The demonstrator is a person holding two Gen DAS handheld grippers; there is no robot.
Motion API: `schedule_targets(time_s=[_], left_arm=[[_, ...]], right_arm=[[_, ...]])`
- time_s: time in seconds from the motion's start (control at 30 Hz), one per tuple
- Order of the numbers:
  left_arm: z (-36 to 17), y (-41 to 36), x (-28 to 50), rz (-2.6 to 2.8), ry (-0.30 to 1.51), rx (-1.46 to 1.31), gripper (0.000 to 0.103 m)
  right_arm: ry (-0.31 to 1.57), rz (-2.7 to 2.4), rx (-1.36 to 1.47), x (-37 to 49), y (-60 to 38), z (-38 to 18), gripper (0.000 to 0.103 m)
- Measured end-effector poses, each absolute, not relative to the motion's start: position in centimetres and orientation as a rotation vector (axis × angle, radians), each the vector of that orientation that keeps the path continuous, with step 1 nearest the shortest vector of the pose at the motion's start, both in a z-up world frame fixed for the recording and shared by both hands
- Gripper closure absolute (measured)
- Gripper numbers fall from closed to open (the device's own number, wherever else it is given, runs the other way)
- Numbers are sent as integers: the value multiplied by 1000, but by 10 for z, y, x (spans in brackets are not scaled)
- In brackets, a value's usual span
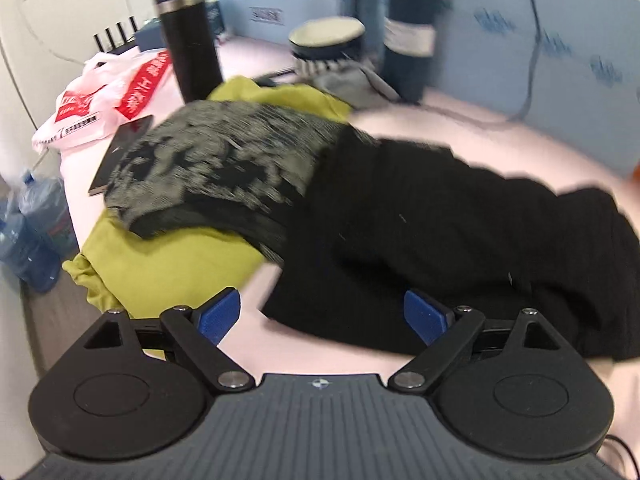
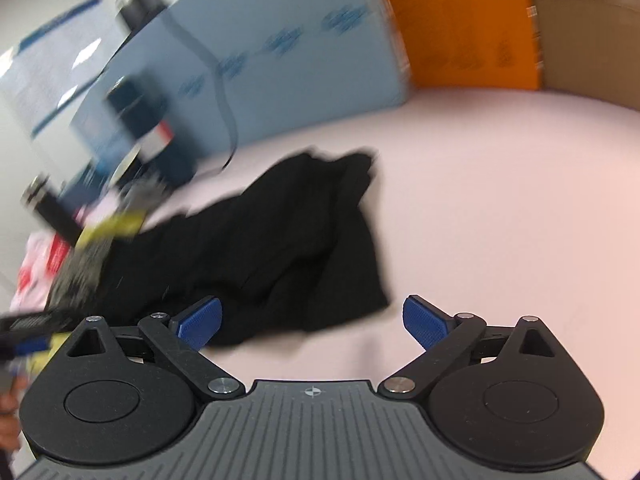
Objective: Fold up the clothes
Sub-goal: 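Release the folded shirt and withdraw both open grippers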
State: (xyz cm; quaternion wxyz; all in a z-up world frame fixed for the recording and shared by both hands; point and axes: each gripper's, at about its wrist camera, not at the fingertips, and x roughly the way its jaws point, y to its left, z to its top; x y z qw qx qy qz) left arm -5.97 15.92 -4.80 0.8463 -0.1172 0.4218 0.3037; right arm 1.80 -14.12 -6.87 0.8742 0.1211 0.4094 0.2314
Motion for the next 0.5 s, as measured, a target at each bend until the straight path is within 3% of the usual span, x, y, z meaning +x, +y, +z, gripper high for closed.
schedule_targets(time_s=[0.2, 0.5], left_arm=[[-62, 124, -47, 625, 933, -186, 14], [-70, 102, -38, 609, 966, -145, 13]], right_arm=[[989, 477, 118, 1, -113, -91, 0], [1001, 491, -25, 1, -101, -96, 0]])
